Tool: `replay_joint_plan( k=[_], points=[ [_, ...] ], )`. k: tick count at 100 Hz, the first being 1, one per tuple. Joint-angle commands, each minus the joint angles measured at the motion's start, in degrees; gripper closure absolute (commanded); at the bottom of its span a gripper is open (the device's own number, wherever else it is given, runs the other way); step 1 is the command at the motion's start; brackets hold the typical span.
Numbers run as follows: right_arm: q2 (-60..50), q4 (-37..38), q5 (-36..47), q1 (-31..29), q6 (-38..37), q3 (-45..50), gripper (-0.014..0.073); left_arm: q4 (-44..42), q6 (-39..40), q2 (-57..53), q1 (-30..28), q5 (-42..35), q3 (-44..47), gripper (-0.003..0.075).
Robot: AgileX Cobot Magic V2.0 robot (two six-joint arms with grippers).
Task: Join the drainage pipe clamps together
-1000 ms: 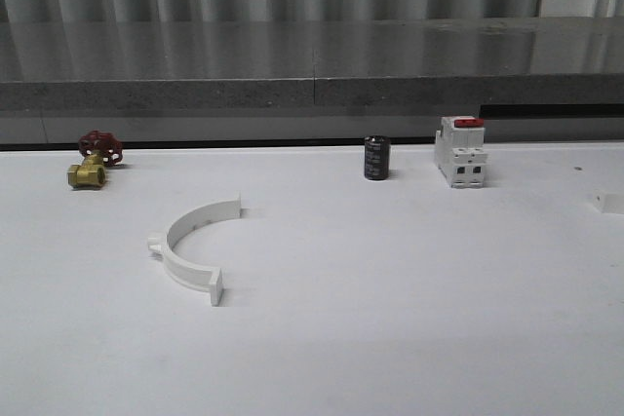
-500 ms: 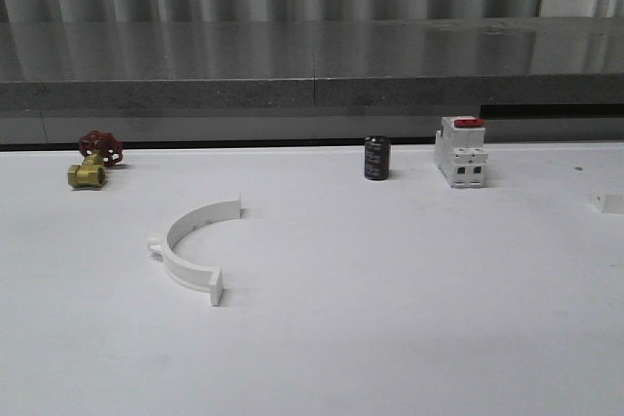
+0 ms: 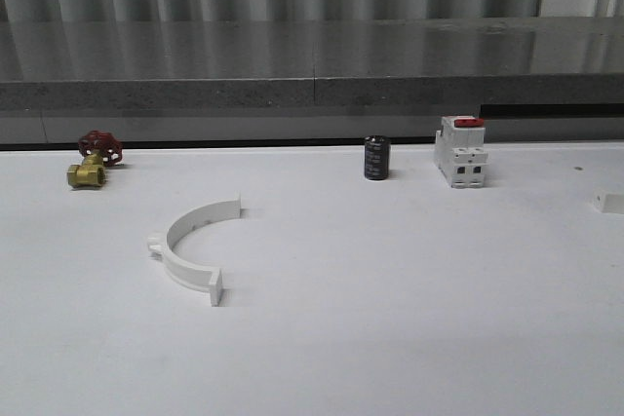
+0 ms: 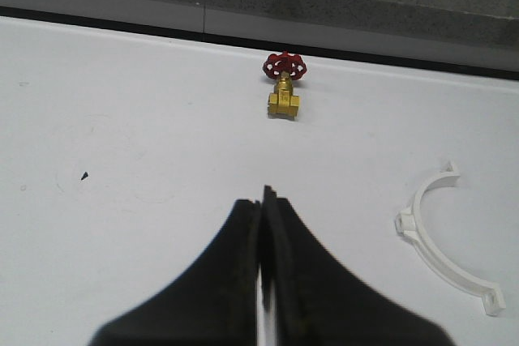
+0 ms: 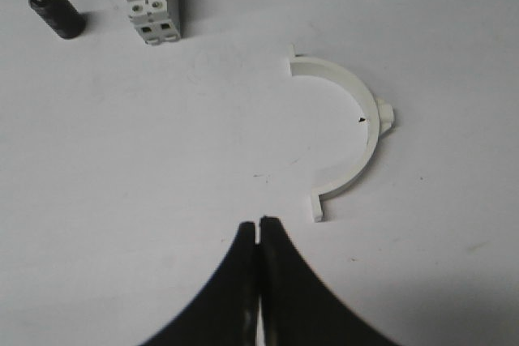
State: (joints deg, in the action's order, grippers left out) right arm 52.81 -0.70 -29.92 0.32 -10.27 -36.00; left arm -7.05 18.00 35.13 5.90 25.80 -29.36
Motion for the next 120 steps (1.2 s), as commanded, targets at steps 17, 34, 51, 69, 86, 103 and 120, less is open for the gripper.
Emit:
replay_joint_plan(
  k=[17, 34, 51, 69, 86, 103, 120],
  points=[
    [5.9, -1.1, 2.0, 0.1, 0.2, -2.1, 0.0195, -0.1, 0.5, 0.2, 0.0, -4.3, -1.5, 0.0741],
    [6.9, -1.1, 3.2, 0.0, 0.2, -3.6, 0.0013, -0.1, 0.5, 0.2, 0.0, -4.3, -1.5, 0.0741],
    [14.0, -1.0, -1.9, -2.9, 0.6, -11.3, 0.0013, -0.1, 0.5, 0.2, 0.0, -4.3, -1.5, 0.0741],
    [25.2, -0.9, -5.8, -9.0, 6.2, -19.8, 0.0013, -0.1, 0.5, 0.2, 0.0, -4.3, -1.5, 0.0741],
    [34.8, -0.9, -5.3, -11.6, 11.0, -24.8, 0.0013, -0.1, 0.5, 0.2, 0.0, -4.3, -1.5, 0.0741],
    [43.4, -0.9, -4.9, -12.1, 14.9, -28.7, 0.0013, -0.1, 0.5, 0.2, 0.0, -4.3, -1.5, 0.0741],
    [49.0, -0.9, -4.5, -12.1, 15.9, -31.2, 0.0013, -0.1, 0.5, 0.2, 0.0, -4.3, -1.5, 0.0741]
  ],
)
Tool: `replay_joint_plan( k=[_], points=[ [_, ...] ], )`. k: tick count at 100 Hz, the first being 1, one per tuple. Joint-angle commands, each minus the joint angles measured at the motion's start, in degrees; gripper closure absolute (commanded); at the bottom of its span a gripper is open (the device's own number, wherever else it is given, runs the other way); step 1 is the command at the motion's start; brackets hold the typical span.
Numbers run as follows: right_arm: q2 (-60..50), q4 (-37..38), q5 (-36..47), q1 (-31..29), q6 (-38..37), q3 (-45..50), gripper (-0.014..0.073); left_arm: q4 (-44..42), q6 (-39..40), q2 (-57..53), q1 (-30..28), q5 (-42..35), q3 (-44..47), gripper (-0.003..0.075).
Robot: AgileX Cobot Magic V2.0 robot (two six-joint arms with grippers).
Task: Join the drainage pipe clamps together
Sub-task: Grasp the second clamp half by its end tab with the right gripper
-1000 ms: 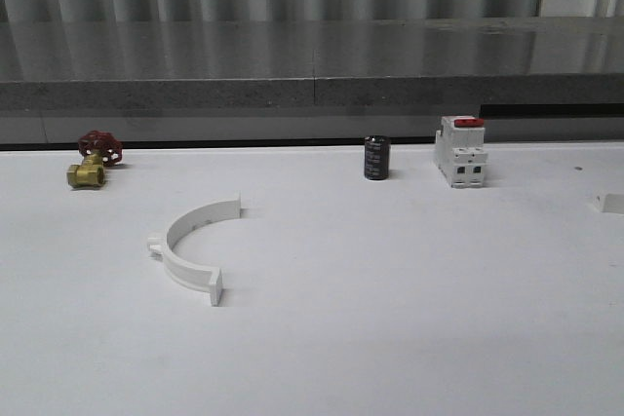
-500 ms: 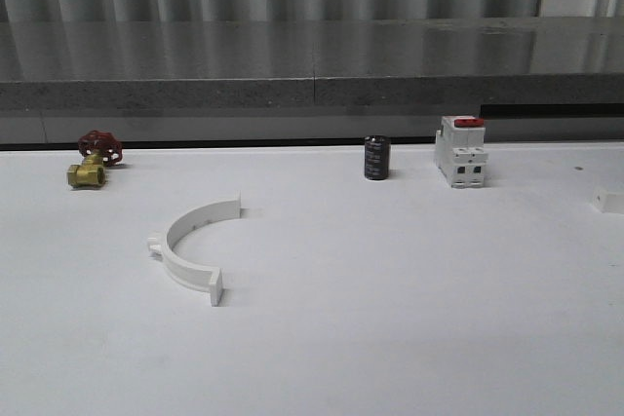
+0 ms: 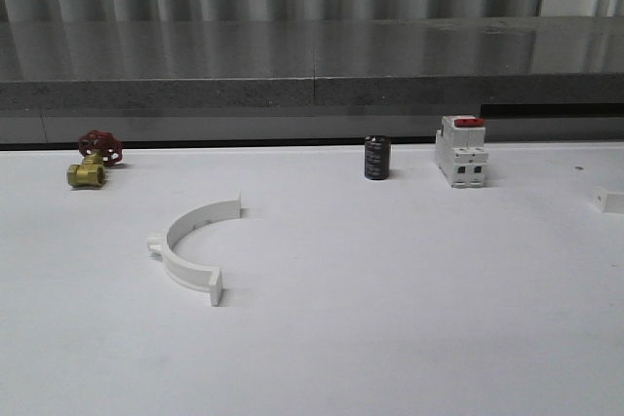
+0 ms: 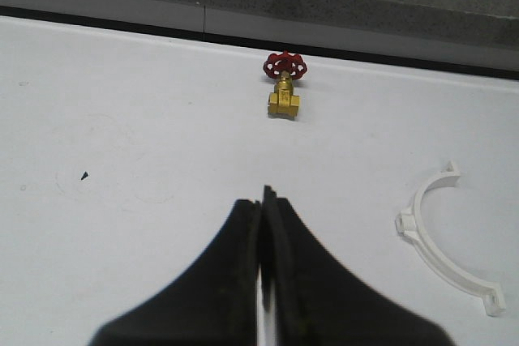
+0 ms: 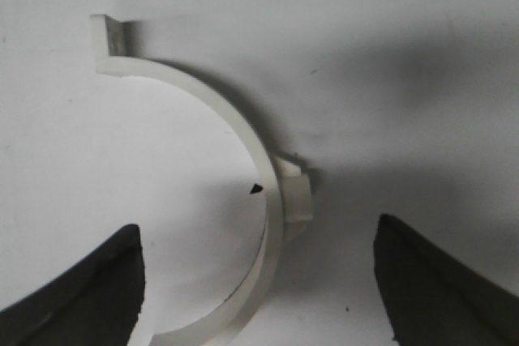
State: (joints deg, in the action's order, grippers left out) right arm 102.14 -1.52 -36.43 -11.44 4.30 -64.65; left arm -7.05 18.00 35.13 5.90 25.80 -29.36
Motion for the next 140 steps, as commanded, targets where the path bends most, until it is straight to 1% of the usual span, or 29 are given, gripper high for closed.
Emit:
replay_joint_plan(
  k=[1, 12, 32, 39, 44, 49, 59, 66, 73, 78, 90, 117, 121, 129, 140],
  points=[
    [0.1, -0.1, 2.0, -0.3, 1.4, -2.6, 0.0013, -0.1, 0.5, 0.2, 0.0, -4.3, -1.5, 0.0741],
    [2.3, -0.1, 2.1, -0.3, 2.7, -3.2, 0.0013, -0.1, 0.5, 0.2, 0.0, -4.3, -1.5, 0.0741],
    [3.7, -0.1, 3.1, -0.4, 2.8, -3.2, 0.0013, -0.1, 0.5, 0.2, 0.0, -4.3, -1.5, 0.0741],
    [3.9, -0.1, 3.6, -0.4, 2.8, -3.2, 0.0034, -0.1, 0.5, 0.2, 0.0, -4.3, -1.5, 0.0741],
    [3.9, -0.1, 3.7, -0.4, 2.8, -3.2, 0.0091, -0.1, 0.5, 0.2, 0.0, -4.3, -1.5, 0.0741],
    [3.9, -0.1, 3.7, -0.4, 2.8, -3.2, 0.0166, -0.1, 0.5, 0.2, 0.0, -4.3, -1.5, 0.0741],
    [3.9, -0.1, 3.3, -0.4, 2.8, -3.2, 0.0344, -0.1, 0.5, 0.2, 0.0, -4.3, -1.5, 0.0741],
    [3.9, -0.1, 2.7, -0.4, 2.8, -3.2, 0.0444, -0.1, 0.5, 0.2, 0.0, -4.3, -1.5, 0.0741],
    [3.9, -0.1, 2.7, -0.4, 2.8, -3.2, 0.0507, -0.1, 0.5, 0.2, 0.0, -4.3, -1.5, 0.0741],
    [3.9, -0.1, 2.9, -0.4, 2.8, -3.2, 0.0531, -0.1, 0.5, 0.2, 0.0, -4.3, -1.5, 0.0741],
    [3.9, -0.1, 4.8, -0.4, 2.8, -3.2, 0.0545, -0.1, 0.5, 0.2, 0.0, -4.3, -1.5, 0.0741],
    [3.6, -0.1, 3.4, 0.5, 3.0, -4.8, 0.0545, -0.1, 0.5, 0.2, 0.0, -4.3, -1.5, 0.0741],
    [3.3, -0.2, 2.5, 1.2, 1.8, -5.6, 0.0545, -0.1, 0.5, 0.2, 0.0, -4.3, -1.5, 0.0741],
    [2.0, -0.2, 0.7, 3.4, -3.4, -7.3, 0.0545, -0.1, 0.5, 0.2, 0.0, -4.3, -1.5, 0.0741],
    [-0.3, 1.0, -1.6, 8.5, -7.0, -8.5, 0.0545, -0.1, 0.5, 0.2, 0.0, -4.3, -1.5, 0.0741]
  ],
)
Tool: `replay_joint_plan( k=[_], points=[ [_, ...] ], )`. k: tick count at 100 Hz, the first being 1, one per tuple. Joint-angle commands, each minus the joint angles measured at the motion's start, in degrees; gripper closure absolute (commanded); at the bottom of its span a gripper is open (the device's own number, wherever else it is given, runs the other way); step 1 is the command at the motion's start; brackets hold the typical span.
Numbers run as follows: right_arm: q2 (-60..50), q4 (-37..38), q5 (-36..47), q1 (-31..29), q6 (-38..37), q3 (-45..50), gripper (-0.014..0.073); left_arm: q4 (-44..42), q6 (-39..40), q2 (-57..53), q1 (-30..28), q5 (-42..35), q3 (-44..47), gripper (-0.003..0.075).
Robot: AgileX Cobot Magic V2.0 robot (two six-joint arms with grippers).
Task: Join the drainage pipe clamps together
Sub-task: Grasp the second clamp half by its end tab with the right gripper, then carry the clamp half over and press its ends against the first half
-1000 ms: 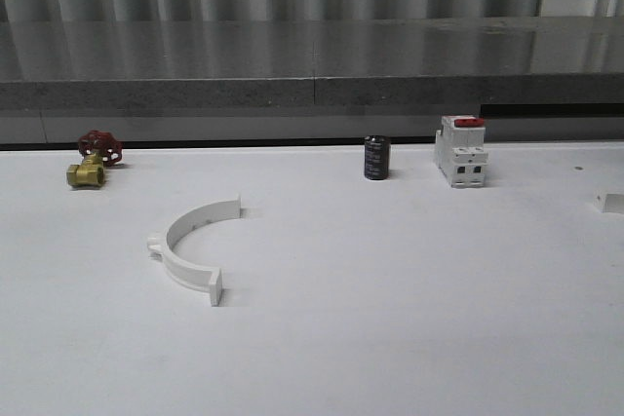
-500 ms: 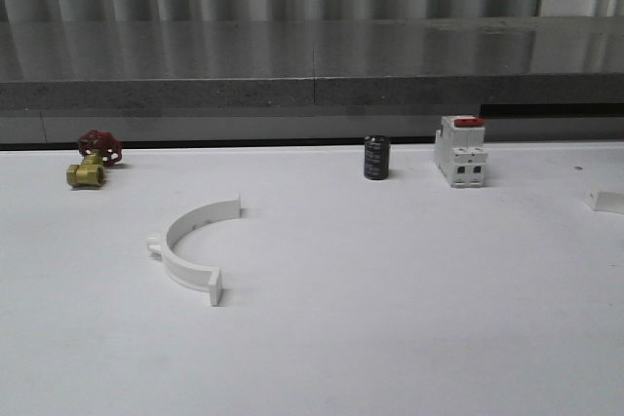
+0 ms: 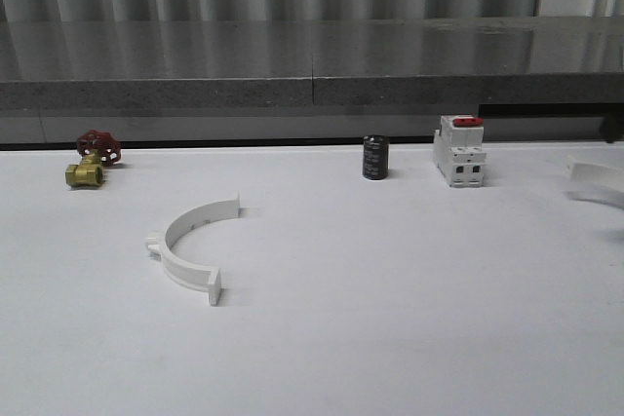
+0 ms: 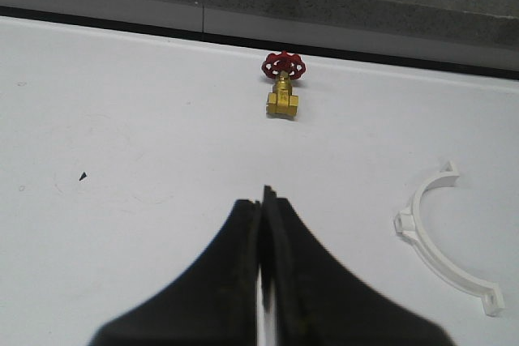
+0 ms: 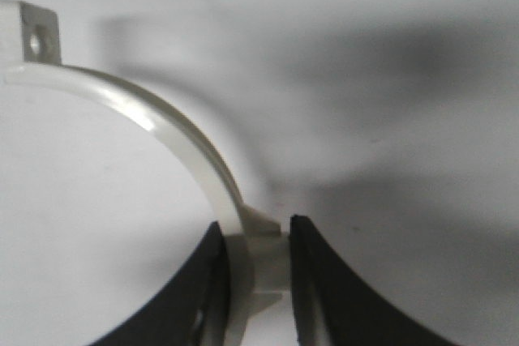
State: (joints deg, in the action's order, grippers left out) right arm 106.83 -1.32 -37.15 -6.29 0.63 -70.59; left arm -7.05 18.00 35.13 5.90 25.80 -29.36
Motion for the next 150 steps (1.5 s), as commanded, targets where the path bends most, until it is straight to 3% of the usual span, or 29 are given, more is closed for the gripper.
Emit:
replay_joint_plan(
  k=[1, 12, 38, 52, 76, 100, 150],
  points=[
    [-5.4, 0.9, -1.1, 3.8, -3.9, -2.6, 0.0545, -0.1, 0.5, 0.2, 0.0, -4.3, -1.5, 0.0741],
    [-7.1, 3.9, -2.8, 11.0, -10.9, -3.2, 0.0545, -0.1, 0.5, 0.2, 0.0, -4.3, -1.5, 0.0741],
    [-7.3, 20.3, -8.1, 29.7, -38.5, -6.3, 0.0545, -0.1, 0.5, 0.2, 0.0, -4.3, -1.5, 0.0741],
    [-5.1, 24.2, -9.2, 36.4, -47.0, -9.8, 0.0545, -0.1, 0.5, 0.2, 0.0, -4.3, -1.5, 0.0741],
    [3.2, 24.0, -11.3, 41.9, -48.2, -18.1, 0.0545, -0.1, 0.5, 0.2, 0.0, -4.3, -1.5, 0.0741],
    [9.7, 21.1, -13.1, 43.7, -48.2, -24.9, 0.0545, -0.1, 0.5, 0.2, 0.0, -4.3, -1.5, 0.0741],
    [12.0, 17.0, -10.6, 44.6, -48.3, -26.2, 0.0545, -0.1, 0.5, 0.2, 0.0, -4.3, -1.5, 0.0741]
  ],
)
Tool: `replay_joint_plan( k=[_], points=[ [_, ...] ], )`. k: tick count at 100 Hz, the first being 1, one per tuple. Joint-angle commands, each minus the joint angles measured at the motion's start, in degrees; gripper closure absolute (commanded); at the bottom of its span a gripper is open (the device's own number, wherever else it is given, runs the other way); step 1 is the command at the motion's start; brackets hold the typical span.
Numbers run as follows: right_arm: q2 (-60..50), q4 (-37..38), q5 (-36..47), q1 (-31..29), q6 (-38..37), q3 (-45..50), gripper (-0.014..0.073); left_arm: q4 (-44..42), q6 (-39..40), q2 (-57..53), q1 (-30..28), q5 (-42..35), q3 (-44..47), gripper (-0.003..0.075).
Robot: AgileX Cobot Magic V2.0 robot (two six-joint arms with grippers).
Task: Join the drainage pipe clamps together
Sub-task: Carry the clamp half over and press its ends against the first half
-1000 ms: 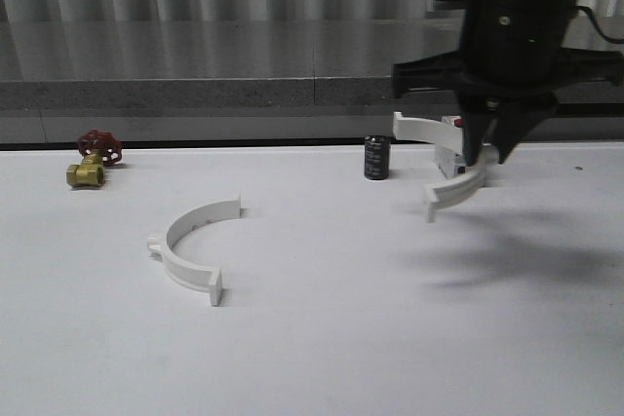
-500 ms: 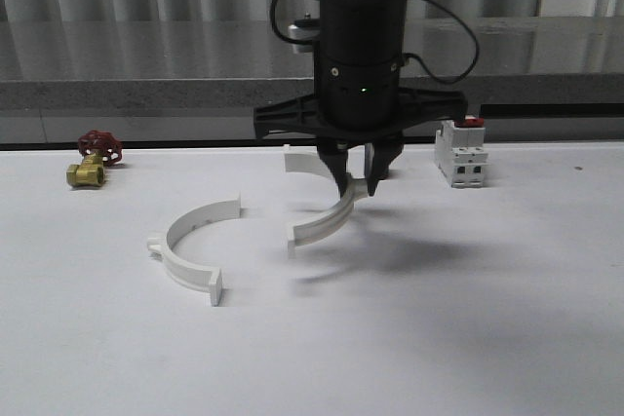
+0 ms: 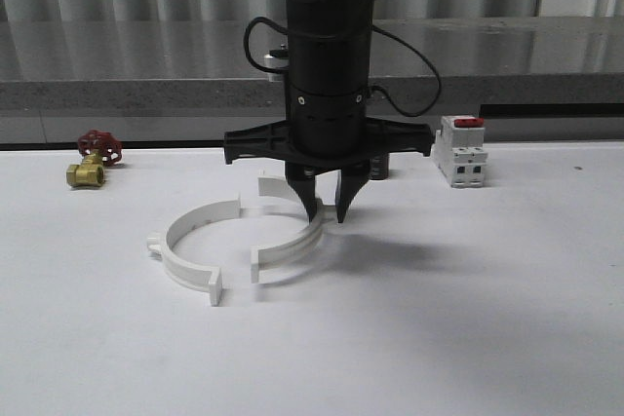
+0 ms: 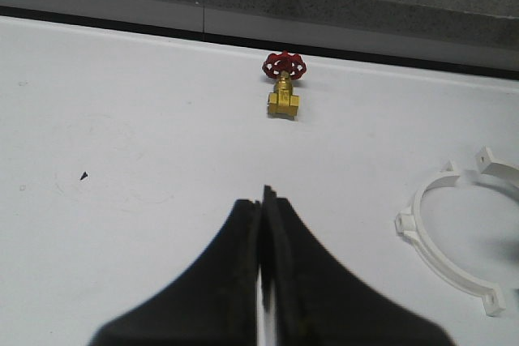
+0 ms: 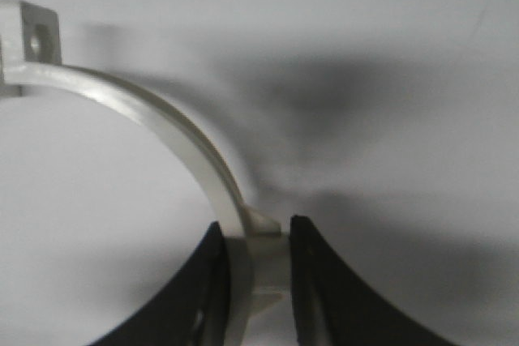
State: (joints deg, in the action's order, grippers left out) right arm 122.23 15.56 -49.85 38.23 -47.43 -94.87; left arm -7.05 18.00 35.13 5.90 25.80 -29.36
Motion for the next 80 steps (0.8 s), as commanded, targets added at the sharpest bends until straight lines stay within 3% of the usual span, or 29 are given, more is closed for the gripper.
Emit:
replay_joint_plan(
  k=[1, 80],
  points=[
    [-3.4, -0.1, 2.2, 0.1, -0.2, -1.9, 0.0545, -0.1, 0.5, 0.2, 0.0, -4.3, -1.5, 0.0741],
    [-2.3, -0.9, 4.4, 1.0, -2.2, -1.9, 0.0545, -0.1, 0.5, 0.2, 0.0, -4.3, -1.5, 0.0741]
  ],
)
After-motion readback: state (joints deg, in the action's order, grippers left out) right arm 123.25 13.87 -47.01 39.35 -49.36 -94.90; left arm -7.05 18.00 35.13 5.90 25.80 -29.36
